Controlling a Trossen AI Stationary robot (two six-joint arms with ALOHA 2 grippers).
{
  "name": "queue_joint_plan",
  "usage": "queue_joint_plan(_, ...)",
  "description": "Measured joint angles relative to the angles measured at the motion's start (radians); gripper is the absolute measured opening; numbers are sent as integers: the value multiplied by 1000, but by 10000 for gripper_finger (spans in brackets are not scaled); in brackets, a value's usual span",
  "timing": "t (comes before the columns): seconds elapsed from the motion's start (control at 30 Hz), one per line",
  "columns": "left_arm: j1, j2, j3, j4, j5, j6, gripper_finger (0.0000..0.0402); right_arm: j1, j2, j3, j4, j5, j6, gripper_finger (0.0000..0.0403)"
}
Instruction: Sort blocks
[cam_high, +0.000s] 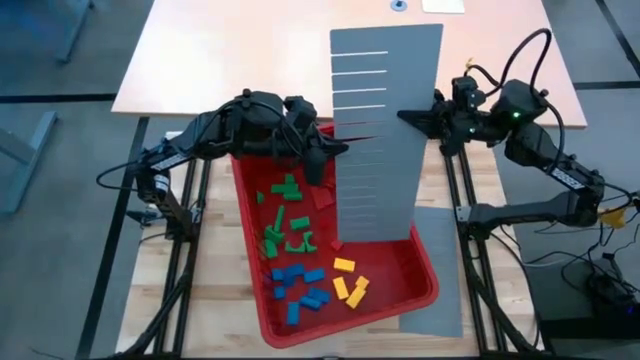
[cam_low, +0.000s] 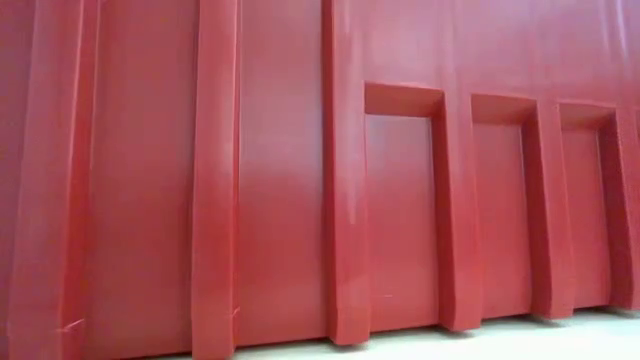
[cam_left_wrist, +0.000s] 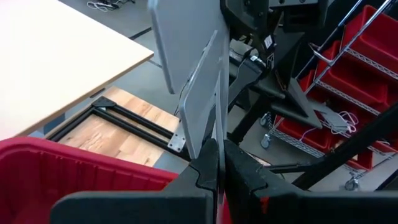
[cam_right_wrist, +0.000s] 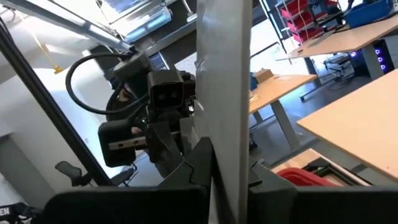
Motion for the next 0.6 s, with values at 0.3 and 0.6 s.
queue_joint_plan(0.3, 3, -32, 0, 17, -4, 2, 0, -1, 52, 42, 42, -16, 10, 0)
queue_joint_plan(0.6, 6, -25, 1, 61, -6, 7, 0, 0, 104, 172, 11, -27, -47, 0)
